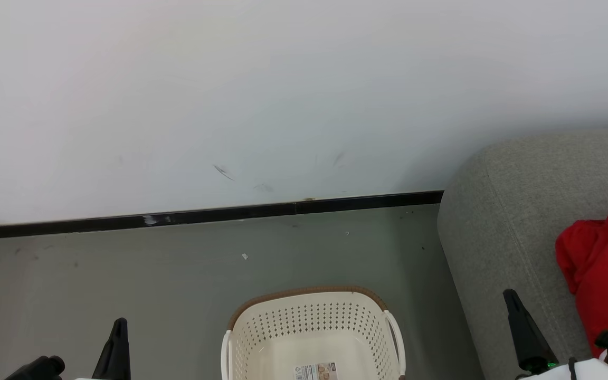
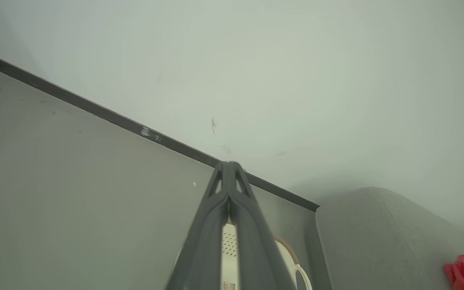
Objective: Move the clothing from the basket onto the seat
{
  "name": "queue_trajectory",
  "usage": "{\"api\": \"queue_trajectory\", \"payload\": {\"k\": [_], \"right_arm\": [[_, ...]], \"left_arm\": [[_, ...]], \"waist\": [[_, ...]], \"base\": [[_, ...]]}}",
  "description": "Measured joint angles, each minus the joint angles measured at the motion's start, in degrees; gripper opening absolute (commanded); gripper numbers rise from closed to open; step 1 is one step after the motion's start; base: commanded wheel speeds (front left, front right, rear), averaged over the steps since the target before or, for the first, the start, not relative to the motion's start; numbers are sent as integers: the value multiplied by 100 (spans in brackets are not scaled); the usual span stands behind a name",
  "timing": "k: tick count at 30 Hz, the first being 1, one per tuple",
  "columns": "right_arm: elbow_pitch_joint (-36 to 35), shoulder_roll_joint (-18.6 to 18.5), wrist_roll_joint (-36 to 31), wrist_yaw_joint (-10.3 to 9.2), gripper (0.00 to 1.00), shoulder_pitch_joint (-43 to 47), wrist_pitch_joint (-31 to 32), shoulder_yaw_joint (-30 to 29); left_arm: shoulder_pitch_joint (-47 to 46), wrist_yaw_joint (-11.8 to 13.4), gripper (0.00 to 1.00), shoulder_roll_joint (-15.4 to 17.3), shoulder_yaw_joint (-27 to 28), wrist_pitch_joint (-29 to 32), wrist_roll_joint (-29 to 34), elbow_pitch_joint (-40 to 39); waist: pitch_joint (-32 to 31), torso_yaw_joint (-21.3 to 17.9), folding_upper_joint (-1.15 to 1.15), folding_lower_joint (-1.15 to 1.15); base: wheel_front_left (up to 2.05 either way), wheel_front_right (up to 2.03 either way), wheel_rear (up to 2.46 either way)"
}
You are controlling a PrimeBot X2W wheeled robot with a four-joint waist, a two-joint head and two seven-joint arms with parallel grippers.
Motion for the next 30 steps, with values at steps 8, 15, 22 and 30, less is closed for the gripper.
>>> {"api": "queue_trajectory", "payload": {"k": [8,15,22,30], "right_arm": [[170,-103,755,0,0,-141,146,-7],[335,-140,1407,0,0,-270,268,-7],[475,-187,2057,-1,0,-387,370,-5],[635,-274,2792,-1,0,-617,481,-3]], "left_arm": [[-28,-145,0,-26,101,149,-575,91],[-139,-293,0,-53,209,296,-1103,154],[-196,-416,0,-111,293,436,-1607,257],[-289,-564,0,-164,411,550,-2203,354]], "waist": [[-14,-3,0,6],[-4,-6,0,-13],[25,-9,0,-42],[62,-12,0,-63]], "base": [[0,0,0],[0,0,0],[0,0,0],[0,0,0]]}}
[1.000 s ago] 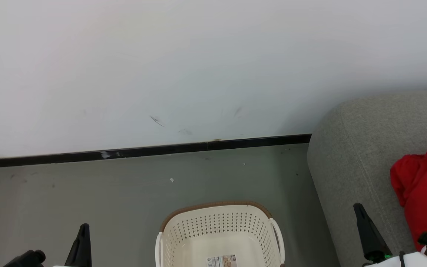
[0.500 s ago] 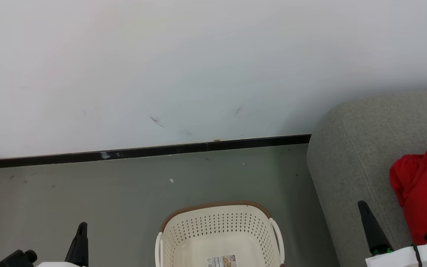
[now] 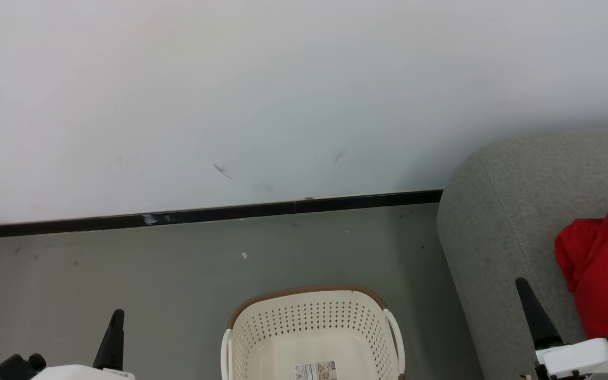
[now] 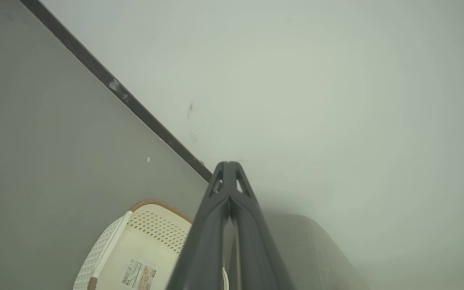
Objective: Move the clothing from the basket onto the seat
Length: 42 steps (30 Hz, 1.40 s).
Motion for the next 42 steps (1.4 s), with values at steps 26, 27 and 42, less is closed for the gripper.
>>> {"api": "queue_trajectory", "payload": {"k": [26,27,42], "right_arm": [[517,-182,2475,0,0,-469,402,5],[543,-190,2555,0,0,-469,439,5],[690,-215,3145,0,0,-605,513,7]], "left_arm": [[-343,-564,0,-169,356,504,-1957,352],[-350,-591,0,-174,371,530,-2037,364],[-441,-738,0,-194,458,647,-2529,491]], "waist": [[49,-12,0,-8],[50,-12,0,-8],[55,-14,0,-8]], "base": [[0,0,0],[0,0,0],[0,0,0]]}}
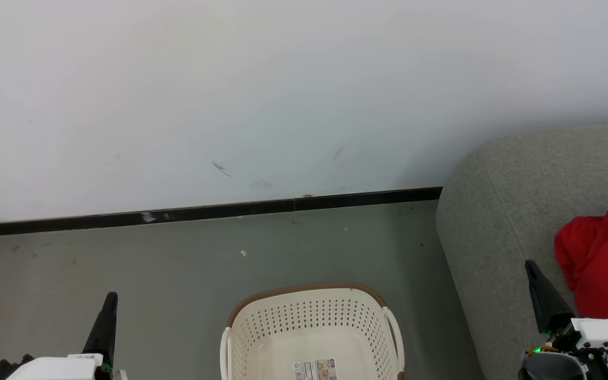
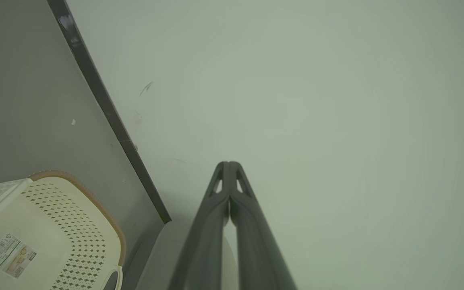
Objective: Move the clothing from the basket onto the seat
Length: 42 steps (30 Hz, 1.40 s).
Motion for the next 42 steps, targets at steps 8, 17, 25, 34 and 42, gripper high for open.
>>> {"api": "queue_trajectory", "payload": {"k": [8,17,25,34,42], "right_arm": [[18,0,0,0,0,0,1,-1],[46,0,-1,0,0,-2,7,-2],[87,0,-2,0,0,-5,8,-4],[91,1,-7,0,0,-6,10,-8],[94,1,-7,0,0,-7,48,-12]], "left_arm": [[-1,-1,0,0,1,1,0,29],[-69,-18,0,0,3,1,0,54],[-98,-46,0,-2,9,2,0,66],[-98,-48,0,-3,14,8,0,86],[-98,-51,0,-3,21,8,0,105]], "waist": [[-1,0,0,0],[-2,0,0,0],[-2,0,0,-1],[-3,0,0,-1],[-3,0,0,-1]], "base": [[0,0,0],[0,0,0],[0,0,0],[0,0,0],[0,0,0]]}}
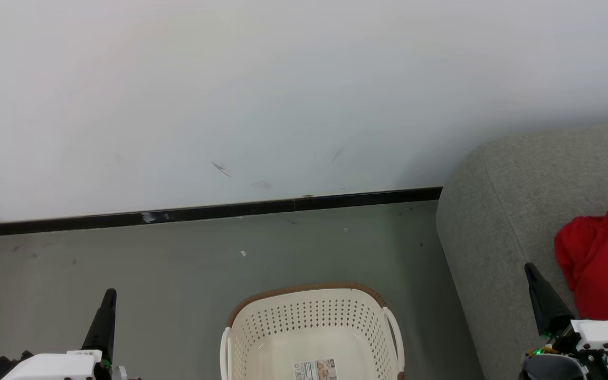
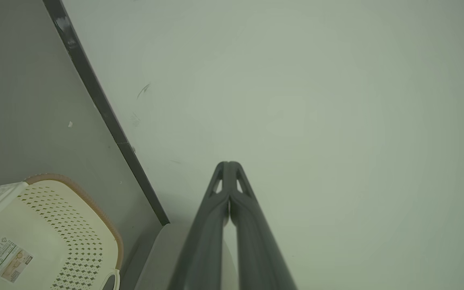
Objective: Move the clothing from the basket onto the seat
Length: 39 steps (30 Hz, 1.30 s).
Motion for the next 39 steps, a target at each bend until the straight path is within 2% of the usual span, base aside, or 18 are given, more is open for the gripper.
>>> {"api": "queue_trajectory", "payload": {"k": [39], "right_arm": [[11,7,-2,0,0,-1,2,-43]], "left_arm": [[-7,-20,0,-3,9,1,0,63]], "waist": [[-1,0,0,-1]], "base": [[0,0,0]]}}
